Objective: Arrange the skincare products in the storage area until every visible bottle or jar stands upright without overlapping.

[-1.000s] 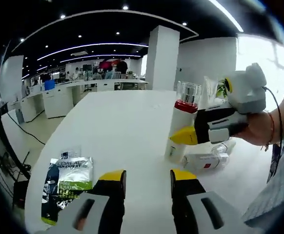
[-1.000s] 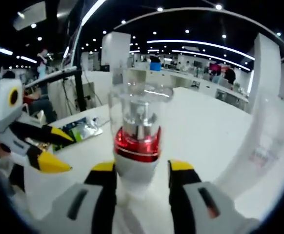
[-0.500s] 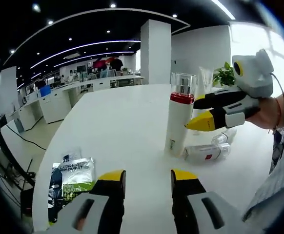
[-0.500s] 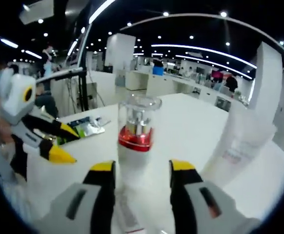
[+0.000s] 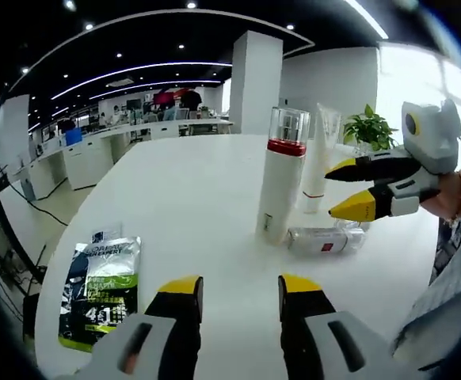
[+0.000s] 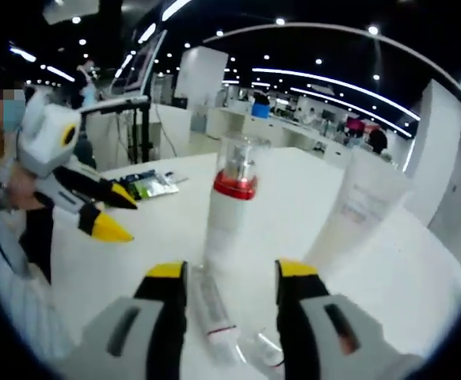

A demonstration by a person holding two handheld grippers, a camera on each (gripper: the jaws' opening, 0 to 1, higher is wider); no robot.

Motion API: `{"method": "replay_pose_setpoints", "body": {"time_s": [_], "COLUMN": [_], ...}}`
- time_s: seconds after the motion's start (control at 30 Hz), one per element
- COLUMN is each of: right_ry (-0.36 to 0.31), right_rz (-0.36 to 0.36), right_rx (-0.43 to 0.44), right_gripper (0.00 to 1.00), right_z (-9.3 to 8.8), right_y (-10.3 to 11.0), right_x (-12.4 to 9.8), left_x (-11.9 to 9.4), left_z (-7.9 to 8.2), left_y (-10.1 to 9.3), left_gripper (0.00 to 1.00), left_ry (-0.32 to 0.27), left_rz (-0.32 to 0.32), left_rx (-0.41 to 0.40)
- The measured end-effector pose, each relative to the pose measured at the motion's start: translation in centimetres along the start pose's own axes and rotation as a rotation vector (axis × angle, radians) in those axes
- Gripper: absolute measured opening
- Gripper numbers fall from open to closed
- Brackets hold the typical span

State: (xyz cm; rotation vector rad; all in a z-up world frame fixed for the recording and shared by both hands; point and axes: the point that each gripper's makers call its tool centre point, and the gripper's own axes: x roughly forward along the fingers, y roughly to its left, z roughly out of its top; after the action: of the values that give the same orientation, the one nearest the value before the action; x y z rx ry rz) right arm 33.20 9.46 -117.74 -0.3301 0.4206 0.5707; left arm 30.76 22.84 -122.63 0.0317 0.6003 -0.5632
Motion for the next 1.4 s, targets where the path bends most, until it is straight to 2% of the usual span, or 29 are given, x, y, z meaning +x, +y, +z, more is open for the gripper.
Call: {"method": "replay_pose_setpoints", "body": {"time_s": [0.17,0.33,0.47,0.7,0.93,1.0,1.03,1.2,1.3,1.4], "right_ry": [-0.012,-0.024,-0.044,-0.063,-0.064,-0.056,-0.05,-0.03,-0.029,-0.029], "right_rz": [-0.029,-0.078,-0.106,-0.134,-0.187,-0.2,-0.205,-0.236,-0.248,-0.256], "right_rx": [0.024,0.063,0.075,0.092,0.125,0.13,0.132,0.132,0.147,0.155], "right_gripper": [0.42,0.4,0.38,0.37,0.36,0.36,0.36,0.35,0.35,0.35], "right_z": [-0.4,-0.8,-1.1,-1.4,-2.2,-2.7,-3.0,-3.7,-3.9,-4.0], "right_y": [-1.0,-2.4,-2.6,-3.3,-4.9,-5.4,-5.6,-6.7,-7.1,-7.2], "right_x": [-0.9,-2.0,-3.0,-4.3,-6.0,-6.6,-6.8,-7.4,-7.6,-7.6], "left_x": [0.3,1.4,2.3,3.2,5.6,6.3,6.8,7.8,8.3,8.4], "left_z": [0.7,0.9,1.5,2.1,3.1,3.5,3.5,4.0,4.0,4.0], "left_y": [-0.9,-1.9,-2.5,-3.0,-4.2,-4.6,-5.0,-4.8,-4.4,-4.6], "left_gripper": [0.39,0.39,0.38,0.33,0.3,0.3,0.3,0.27,0.25,0.22], "left_ry": [-0.012,0.006,-0.003,-0.007,0.005,0.005,0.02,0.03,0.033,0.037], "left_rz": [-0.022,-0.034,-0.025,0.001,-0.019,-0.042,-0.079,-0.096,-0.101,-0.118], "left_rx": [0.002,-0.014,-0.053,-0.062,-0.078,-0.054,-0.013,0.014,0.114,0.13]}}
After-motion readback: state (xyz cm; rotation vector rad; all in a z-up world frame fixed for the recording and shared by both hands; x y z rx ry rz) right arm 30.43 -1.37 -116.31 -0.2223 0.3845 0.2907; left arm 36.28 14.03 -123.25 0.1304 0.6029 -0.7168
